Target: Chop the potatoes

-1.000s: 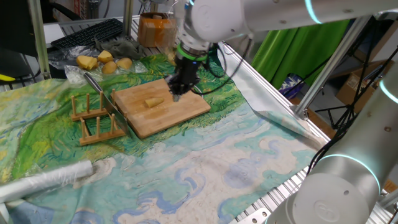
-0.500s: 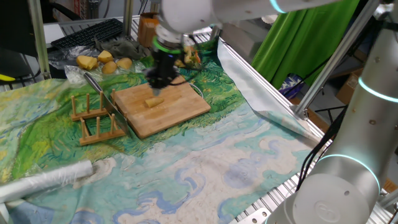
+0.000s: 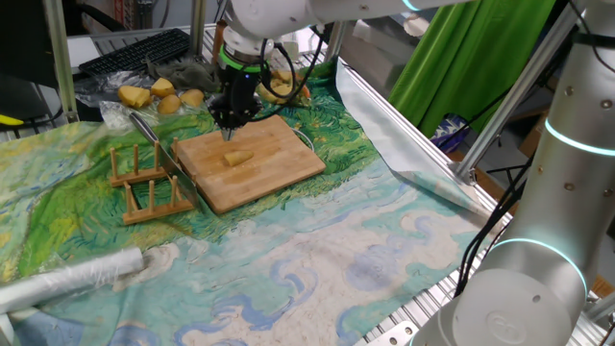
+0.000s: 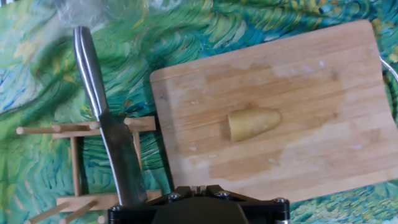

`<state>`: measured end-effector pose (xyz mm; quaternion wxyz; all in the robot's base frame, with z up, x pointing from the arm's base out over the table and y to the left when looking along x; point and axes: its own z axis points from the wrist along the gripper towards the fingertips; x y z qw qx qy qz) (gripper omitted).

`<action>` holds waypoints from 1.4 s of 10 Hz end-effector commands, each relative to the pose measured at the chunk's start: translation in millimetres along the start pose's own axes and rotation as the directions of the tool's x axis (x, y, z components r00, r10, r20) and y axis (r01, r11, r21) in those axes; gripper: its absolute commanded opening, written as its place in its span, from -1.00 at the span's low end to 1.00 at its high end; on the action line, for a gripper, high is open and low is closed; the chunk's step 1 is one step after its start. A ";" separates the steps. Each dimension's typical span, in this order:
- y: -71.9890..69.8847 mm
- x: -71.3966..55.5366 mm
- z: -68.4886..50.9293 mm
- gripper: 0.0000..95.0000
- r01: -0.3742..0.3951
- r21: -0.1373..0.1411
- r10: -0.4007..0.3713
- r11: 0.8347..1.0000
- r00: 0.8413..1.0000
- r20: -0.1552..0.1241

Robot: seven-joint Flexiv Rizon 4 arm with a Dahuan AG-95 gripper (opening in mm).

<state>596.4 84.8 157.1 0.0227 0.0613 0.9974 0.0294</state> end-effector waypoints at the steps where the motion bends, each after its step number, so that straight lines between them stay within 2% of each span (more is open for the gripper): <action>1: -0.3 -0.1 0.1 -1.00 -0.013 0.017 0.013 1.000 1.000 0.001; 3: -0.3 0.1 0.2 -1.00 -0.048 0.006 0.048 0.999 0.999 -0.003; 4: -0.3 0.1 0.2 -1.00 -0.059 0.010 0.059 0.998 0.998 -0.008; 7: -0.3 0.1 0.2 -1.00 -0.019 0.009 0.019 1.000 1.000 -0.007; 10: -0.3 0.1 0.2 -1.00 0.005 0.019 -0.005 1.000 1.000 -0.003; 11: -0.3 0.1 0.2 -1.00 0.036 0.017 -0.036 0.999 0.999 -0.005; 13: -0.3 0.1 0.2 -0.20 0.063 0.019 -0.063 0.998 0.998 -0.002; 14: -0.3 0.1 0.2 -0.20 0.071 0.014 -0.071 0.997 0.997 0.007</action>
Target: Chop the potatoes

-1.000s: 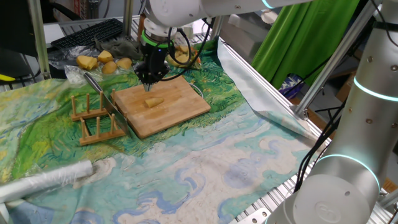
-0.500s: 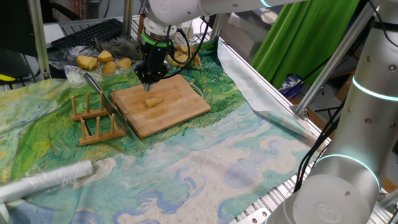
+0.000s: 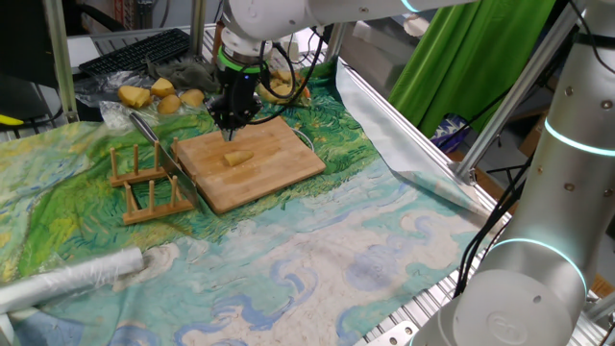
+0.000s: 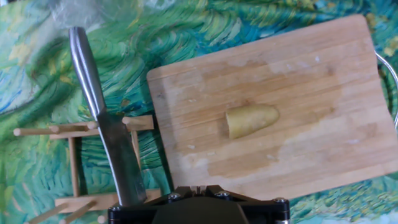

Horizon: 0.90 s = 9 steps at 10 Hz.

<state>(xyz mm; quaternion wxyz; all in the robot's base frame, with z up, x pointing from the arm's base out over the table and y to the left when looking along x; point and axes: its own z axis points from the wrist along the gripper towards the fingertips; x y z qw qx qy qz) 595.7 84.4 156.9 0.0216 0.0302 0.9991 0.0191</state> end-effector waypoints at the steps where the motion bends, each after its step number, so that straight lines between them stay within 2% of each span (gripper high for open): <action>1: 0.2 -0.5 0.1 -0.20 -0.023 -0.029 0.023 0.999 0.999 0.033; 2: 0.2 -0.5 0.1 -0.20 -0.037 -0.034 0.039 0.999 0.998 0.041; 4: 18.8 -20.1 5.6 -0.20 -0.048 -0.026 0.049 0.999 0.998 0.025; 6: 47.7 -41.3 12.7 -0.20 -0.076 -0.020 0.076 0.997 0.997 0.022; 9: 68.5 -58.8 23.1 -0.20 -0.074 -0.015 0.074 0.997 0.997 0.018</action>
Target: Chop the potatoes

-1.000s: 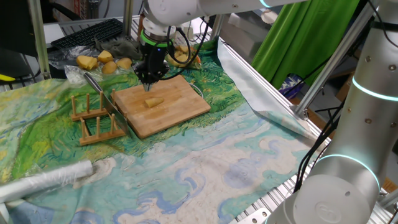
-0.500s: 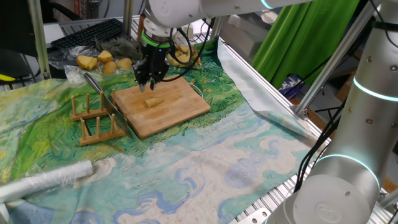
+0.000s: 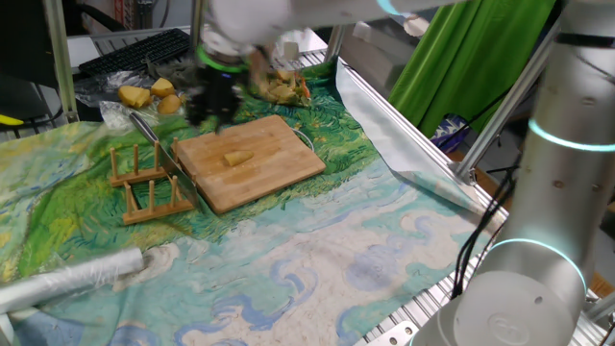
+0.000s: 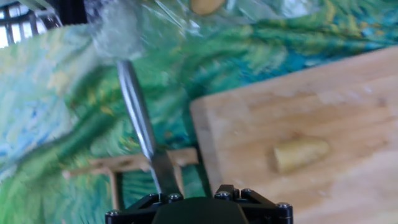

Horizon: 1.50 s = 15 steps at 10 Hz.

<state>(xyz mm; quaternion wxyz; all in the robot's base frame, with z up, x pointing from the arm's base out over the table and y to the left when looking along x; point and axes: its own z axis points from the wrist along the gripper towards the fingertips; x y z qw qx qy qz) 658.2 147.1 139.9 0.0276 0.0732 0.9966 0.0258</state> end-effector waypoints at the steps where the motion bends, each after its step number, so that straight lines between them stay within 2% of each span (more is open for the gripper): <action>1: 8.1 -2.6 4.0 -0.20 0.019 0.004 -0.019 1.000 1.000 0.007; 3: 20.3 0.9 12.4 -0.20 0.036 0.024 -0.036 0.999 0.999 0.011; 5: 25.7 3.0 19.7 -0.20 0.054 0.041 -0.055 0.998 0.998 0.013; 8: 32.7 6.0 34.0 -0.20 0.073 0.044 -0.074 0.996 0.997 0.012; 11: 34.3 8.2 43.3 -0.20 0.090 0.052 -0.091 0.995 0.996 0.011; 15: 31.8 12.7 63.4 -0.20 0.104 0.058 -0.105 0.993 0.994 0.012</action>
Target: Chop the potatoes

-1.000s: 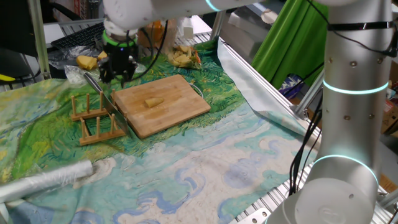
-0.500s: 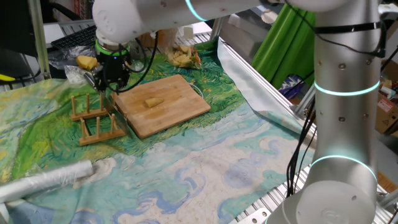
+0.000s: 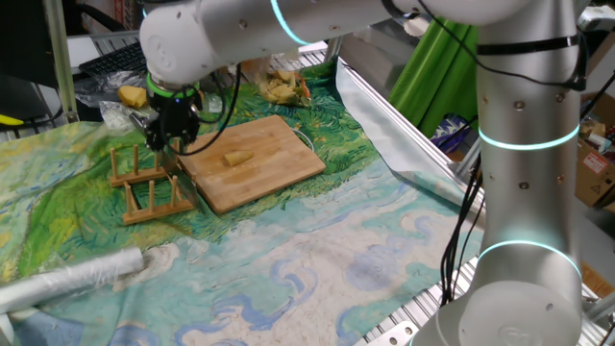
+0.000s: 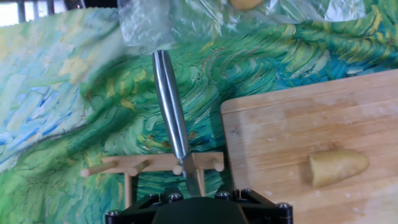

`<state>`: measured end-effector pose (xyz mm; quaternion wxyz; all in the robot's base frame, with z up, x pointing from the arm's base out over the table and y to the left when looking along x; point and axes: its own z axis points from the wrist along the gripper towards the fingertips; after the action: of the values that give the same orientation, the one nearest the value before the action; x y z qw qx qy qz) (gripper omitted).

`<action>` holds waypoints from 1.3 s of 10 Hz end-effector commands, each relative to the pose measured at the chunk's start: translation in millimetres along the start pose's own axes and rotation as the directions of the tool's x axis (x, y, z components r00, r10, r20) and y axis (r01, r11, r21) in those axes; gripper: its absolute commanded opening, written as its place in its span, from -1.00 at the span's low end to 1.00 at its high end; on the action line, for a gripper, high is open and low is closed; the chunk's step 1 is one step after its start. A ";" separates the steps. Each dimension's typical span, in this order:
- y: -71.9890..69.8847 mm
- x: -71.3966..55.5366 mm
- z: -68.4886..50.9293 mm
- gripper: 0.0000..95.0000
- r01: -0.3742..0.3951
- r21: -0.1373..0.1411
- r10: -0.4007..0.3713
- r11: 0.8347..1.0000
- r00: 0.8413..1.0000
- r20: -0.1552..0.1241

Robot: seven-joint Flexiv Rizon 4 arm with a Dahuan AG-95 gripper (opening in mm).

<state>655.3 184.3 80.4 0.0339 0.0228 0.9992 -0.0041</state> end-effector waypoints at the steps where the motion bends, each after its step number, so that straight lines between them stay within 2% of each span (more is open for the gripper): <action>1: -1.2 1.6 5.7 -0.20 0.003 0.000 -0.003 1.000 1.000 0.002; 4: -3.1 2.5 13.7 -0.20 0.009 -0.005 -0.009 1.000 1.000 -0.005; 5: -3.1 3.4 14.0 -0.60 0.012 -0.004 -0.012 1.000 1.000 -0.003; 13: -3.2 3.8 14.3 -0.60 -0.004 -0.007 0.004 1.000 1.000 0.011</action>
<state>651.7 181.1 65.9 0.0394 0.0258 0.9989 -0.0009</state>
